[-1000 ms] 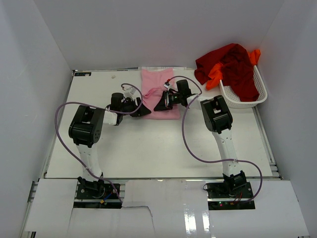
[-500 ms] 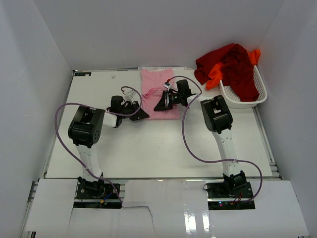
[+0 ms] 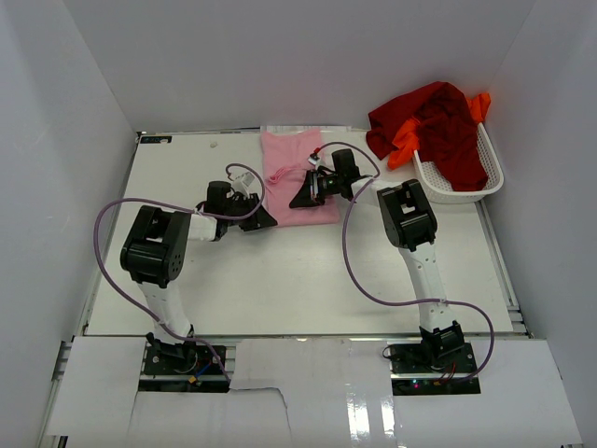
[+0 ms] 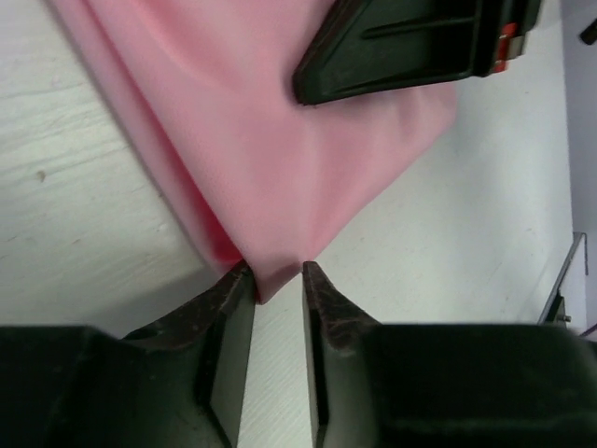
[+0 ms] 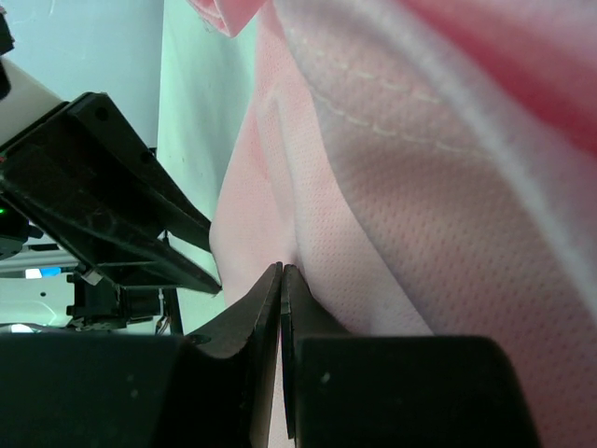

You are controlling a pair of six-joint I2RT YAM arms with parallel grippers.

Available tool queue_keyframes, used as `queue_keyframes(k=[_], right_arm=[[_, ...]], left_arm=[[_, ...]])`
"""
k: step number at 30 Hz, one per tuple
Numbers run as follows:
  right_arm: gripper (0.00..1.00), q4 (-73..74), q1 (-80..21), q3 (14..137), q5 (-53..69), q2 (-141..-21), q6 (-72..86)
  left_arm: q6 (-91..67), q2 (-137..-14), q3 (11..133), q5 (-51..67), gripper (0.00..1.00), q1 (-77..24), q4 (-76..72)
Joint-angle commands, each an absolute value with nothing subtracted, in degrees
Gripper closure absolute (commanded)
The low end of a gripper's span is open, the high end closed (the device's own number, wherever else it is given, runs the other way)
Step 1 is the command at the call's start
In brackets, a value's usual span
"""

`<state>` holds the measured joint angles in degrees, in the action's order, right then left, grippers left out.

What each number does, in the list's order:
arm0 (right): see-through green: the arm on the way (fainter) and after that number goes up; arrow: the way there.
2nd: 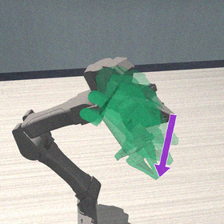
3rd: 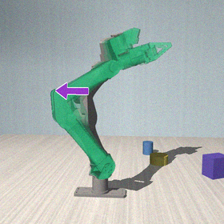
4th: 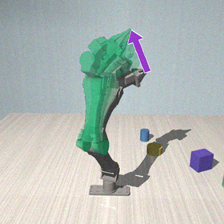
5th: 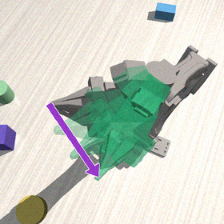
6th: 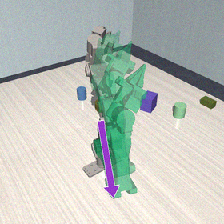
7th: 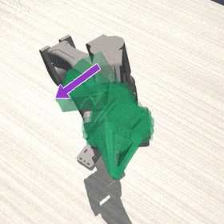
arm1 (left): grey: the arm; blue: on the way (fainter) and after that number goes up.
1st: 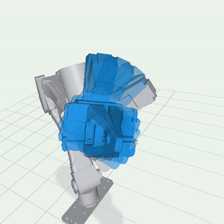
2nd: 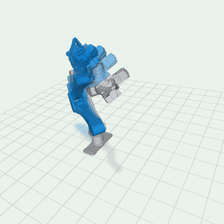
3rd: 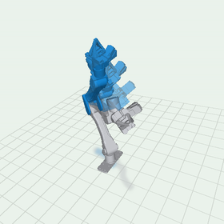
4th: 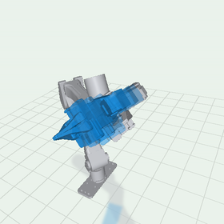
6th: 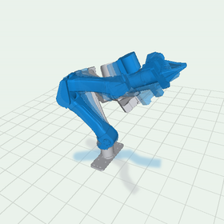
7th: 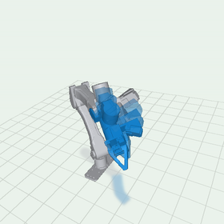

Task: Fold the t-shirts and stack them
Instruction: Fold the folded rectangular tshirt in 1/3 of the way

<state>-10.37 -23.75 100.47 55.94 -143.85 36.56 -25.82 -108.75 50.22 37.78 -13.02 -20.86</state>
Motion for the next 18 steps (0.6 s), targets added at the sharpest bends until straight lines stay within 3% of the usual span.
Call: queue_keyframes(k=[1, 3, 4, 7, 14, 18], right_arm=[[0.92, -9.1, -23.4, 100.7, 55.4, -145.5, 34.4], [0.92, -9.1, -23.4, 100.7, 55.4, -145.5, 34.4], [0.92, -9.1, -23.4, 100.7, 55.4, -145.5, 34.4], [0.92, -9.1, -23.4, 100.6, 55.4, -145.4, 34.4], [0.92, -9.0, -23.4, 100.4, 55.4, -145.3, 34.2], [0.92, -8.9, -23.4, 100.0, 55.3, -145.2, 34.0]], left_arm=[[-23.6, -106.1, 51.9, 33.7, 0.65, -12.8, -14.9], [-23.4, -105.9, 51.2, 32.4, 0.73, -12.9, -13.9], [-23.4, -105.7, 51.0, 31.9, 0.85, -12.8, -13.7], [-23.3, -106.0, 50.8, 30.2, 1.0, -12.8, -12.7], [-23.6, -104.7, 51.1, 26.0, 0.99, -12.8, -10.4], [-23.9, -100.6, 50.6, 13.8, 1.0, -12.8, -6.2]])
